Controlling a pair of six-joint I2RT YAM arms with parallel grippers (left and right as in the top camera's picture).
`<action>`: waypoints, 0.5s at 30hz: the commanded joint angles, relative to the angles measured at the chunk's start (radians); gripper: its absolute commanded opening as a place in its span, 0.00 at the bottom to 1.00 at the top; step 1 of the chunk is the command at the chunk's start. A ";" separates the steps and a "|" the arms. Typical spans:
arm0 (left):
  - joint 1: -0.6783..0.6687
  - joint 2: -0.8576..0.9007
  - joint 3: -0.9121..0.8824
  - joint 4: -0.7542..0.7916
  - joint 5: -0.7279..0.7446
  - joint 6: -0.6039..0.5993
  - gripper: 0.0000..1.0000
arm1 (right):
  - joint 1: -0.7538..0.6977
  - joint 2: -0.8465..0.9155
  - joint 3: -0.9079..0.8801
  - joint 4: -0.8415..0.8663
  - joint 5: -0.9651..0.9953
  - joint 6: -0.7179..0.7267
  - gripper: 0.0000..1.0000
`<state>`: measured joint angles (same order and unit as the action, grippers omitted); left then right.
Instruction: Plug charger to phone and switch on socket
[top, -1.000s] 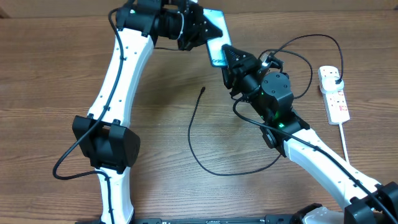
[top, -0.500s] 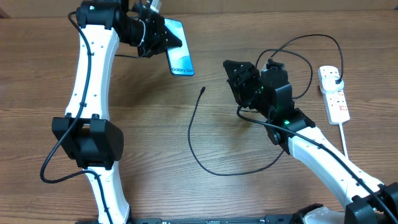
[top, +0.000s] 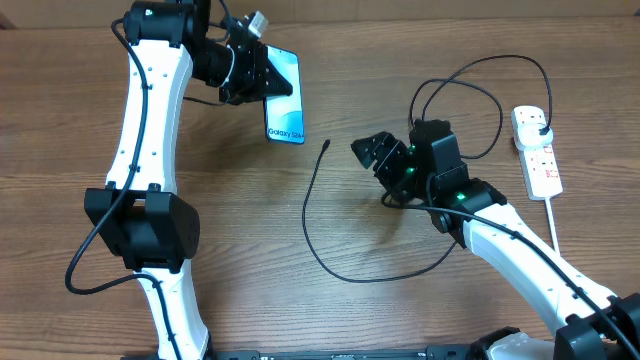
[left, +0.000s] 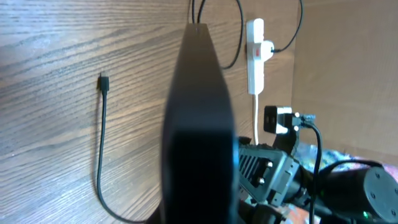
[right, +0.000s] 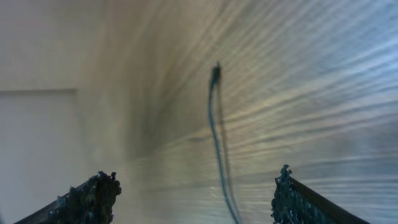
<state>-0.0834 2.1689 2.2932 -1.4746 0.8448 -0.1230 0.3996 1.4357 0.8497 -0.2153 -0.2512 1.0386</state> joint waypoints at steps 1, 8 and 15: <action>-0.005 0.002 0.026 -0.028 0.051 0.086 0.04 | -0.003 -0.001 0.022 -0.042 -0.006 -0.116 0.84; -0.004 0.002 0.026 -0.123 0.130 0.200 0.04 | -0.003 -0.002 0.022 -0.127 -0.039 -0.203 0.84; -0.001 0.000 0.025 -0.216 0.269 0.348 0.04 | -0.003 -0.032 0.023 -0.185 -0.069 -0.263 0.87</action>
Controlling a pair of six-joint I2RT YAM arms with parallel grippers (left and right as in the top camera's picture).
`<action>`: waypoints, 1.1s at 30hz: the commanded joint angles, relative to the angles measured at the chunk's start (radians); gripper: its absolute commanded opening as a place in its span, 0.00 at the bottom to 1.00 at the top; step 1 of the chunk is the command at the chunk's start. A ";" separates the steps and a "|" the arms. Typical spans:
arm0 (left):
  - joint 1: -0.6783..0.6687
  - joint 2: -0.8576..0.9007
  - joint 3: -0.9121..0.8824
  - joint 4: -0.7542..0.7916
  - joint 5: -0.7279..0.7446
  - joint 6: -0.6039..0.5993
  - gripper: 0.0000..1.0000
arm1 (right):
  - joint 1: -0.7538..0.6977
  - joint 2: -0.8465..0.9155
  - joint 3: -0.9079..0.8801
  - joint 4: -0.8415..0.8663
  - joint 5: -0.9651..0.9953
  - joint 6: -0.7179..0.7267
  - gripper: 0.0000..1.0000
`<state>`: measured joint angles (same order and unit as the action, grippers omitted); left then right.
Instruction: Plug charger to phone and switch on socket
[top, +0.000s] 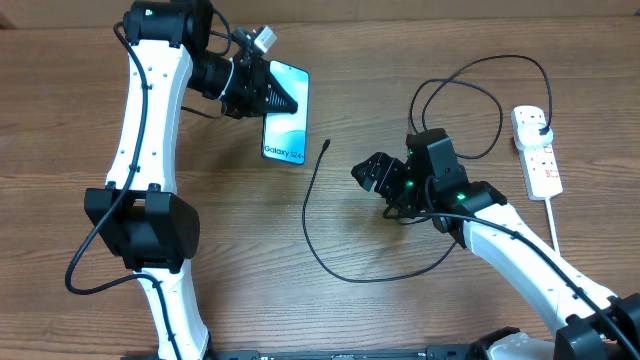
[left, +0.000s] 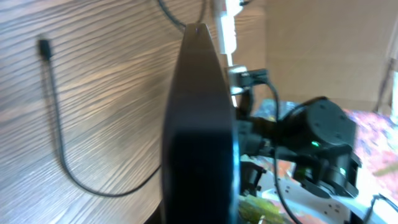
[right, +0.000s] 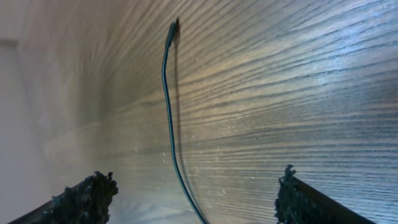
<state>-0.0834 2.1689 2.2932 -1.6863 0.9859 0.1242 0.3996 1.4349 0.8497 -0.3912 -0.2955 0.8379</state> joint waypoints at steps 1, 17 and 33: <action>-0.001 0.000 0.025 -0.004 0.138 0.101 0.05 | -0.003 -0.037 0.023 -0.020 -0.024 -0.063 0.87; 0.035 -0.217 -0.305 -0.004 0.235 0.270 0.04 | -0.003 -0.117 0.023 -0.133 -0.021 -0.183 0.91; 0.197 -0.272 -0.761 0.178 0.594 0.304 0.04 | -0.003 -0.117 0.022 -0.157 -0.001 -0.193 0.90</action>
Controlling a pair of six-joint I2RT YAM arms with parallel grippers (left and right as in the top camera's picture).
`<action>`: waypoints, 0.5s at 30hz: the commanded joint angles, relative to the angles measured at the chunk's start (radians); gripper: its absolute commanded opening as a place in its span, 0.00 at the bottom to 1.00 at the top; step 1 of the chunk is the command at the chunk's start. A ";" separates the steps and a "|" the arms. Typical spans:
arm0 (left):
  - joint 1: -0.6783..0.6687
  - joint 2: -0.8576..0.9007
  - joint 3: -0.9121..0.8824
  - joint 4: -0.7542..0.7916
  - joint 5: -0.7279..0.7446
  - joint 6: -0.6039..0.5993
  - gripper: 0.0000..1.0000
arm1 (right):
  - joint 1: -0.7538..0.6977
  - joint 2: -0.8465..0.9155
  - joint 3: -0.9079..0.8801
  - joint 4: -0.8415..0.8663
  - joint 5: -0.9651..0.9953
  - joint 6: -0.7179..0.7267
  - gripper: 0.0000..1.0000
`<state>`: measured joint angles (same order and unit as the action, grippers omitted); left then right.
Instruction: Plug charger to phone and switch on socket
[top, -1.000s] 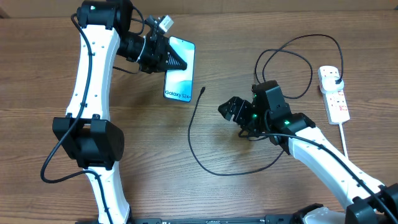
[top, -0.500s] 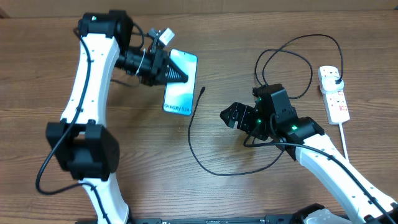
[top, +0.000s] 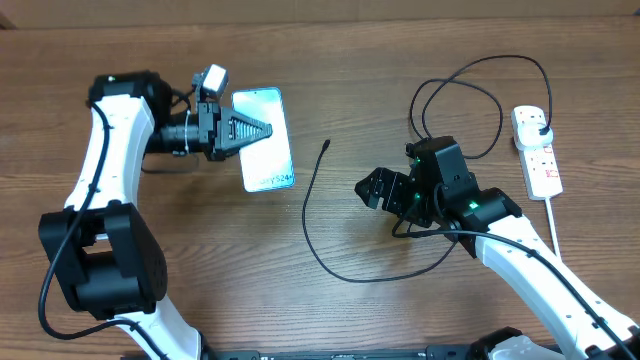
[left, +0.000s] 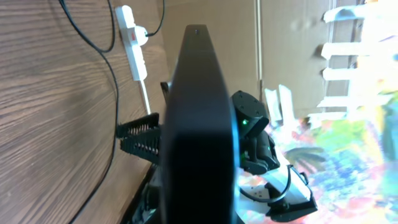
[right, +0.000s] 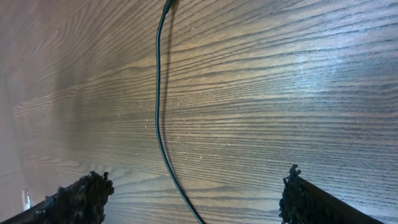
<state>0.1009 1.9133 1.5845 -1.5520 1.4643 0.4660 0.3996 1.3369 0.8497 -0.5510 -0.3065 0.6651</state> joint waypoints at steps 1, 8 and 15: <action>0.014 -0.016 -0.067 0.074 0.116 -0.080 0.05 | -0.003 -0.019 0.022 0.003 0.010 -0.019 0.89; 0.019 -0.015 -0.084 0.307 0.115 -0.378 0.05 | -0.003 -0.019 0.022 0.013 -0.006 -0.008 0.86; 0.019 -0.015 -0.084 0.526 -0.007 -0.662 0.04 | -0.003 -0.017 0.023 0.109 -0.062 0.048 0.80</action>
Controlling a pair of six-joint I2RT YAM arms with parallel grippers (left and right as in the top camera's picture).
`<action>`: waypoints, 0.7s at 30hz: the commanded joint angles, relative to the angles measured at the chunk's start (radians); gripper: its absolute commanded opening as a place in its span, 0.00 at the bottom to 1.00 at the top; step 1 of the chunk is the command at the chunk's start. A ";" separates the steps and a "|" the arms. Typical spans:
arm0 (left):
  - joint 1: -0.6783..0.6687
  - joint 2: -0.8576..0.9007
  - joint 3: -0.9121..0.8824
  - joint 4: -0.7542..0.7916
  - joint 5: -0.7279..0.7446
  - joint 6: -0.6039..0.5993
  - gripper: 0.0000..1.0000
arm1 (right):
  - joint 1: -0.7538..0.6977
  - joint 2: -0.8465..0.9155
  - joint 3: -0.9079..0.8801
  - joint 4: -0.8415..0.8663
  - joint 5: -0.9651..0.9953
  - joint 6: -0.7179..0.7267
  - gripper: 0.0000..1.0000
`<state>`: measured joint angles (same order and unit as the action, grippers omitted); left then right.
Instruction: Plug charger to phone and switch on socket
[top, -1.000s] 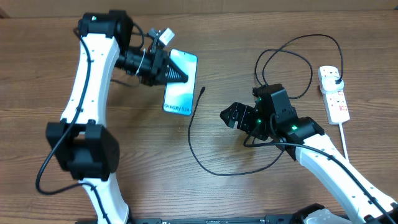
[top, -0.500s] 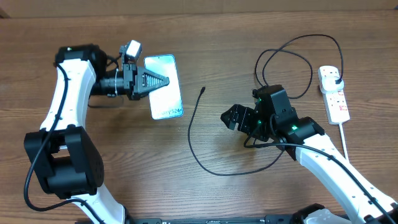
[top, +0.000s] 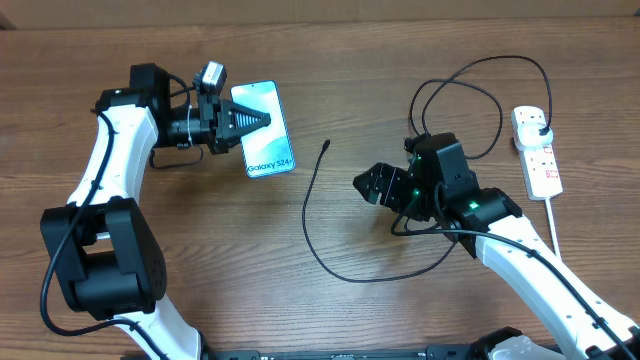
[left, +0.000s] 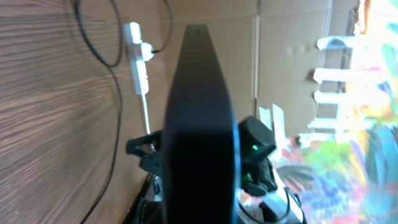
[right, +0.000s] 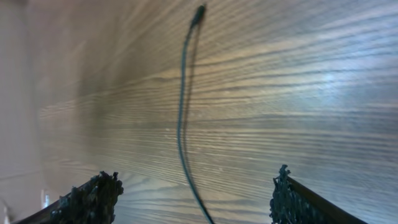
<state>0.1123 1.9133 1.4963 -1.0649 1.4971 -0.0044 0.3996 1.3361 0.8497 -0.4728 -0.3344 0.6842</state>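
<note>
My left gripper (top: 238, 126) is shut on the phone (top: 265, 128), a Galaxy handset with a pale blue screen, held off the table at the upper left. In the left wrist view the phone (left: 199, 118) is a dark edge-on slab filling the middle. The black charger cable (top: 312, 220) lies on the table with its plug tip (top: 329, 144) just right of the phone. In the right wrist view the cable (right: 185, 118) runs between the wide-apart fingers (right: 93, 198). My right gripper (top: 372, 182) is open, right of the cable. The white socket strip (top: 536, 152) lies at the far right.
The cable's far end loops at the upper right (top: 470, 90) to a plug in the strip. The wooden table (top: 200, 260) carries nothing else. Both arm bases stand along the front edge.
My left gripper has lifted the phone a little up and right, toward the cable's plug tip. My right gripper has shifted slightly left, staying open.
My left gripper held the phone at the upper middle, near the cable tip. Then it stood slightly lower and right. Later the arm had swung so the phone was farther left and lower, and now it sits a little closer again. My right gripper stayed open beside the cable.
</note>
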 joint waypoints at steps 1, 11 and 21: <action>0.007 -0.015 0.004 0.054 -0.065 -0.216 0.04 | -0.003 -0.016 0.024 0.039 -0.039 0.030 0.80; 0.007 -0.015 0.004 0.101 -0.095 -0.243 0.04 | -0.003 0.104 0.183 0.007 -0.102 0.017 0.76; 0.007 -0.015 0.004 0.100 -0.080 -0.270 0.04 | -0.003 0.156 0.229 0.015 -0.092 0.035 0.70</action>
<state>0.1123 1.9133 1.4963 -0.9661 1.3743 -0.2501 0.3996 1.4891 1.0531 -0.4618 -0.4225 0.7147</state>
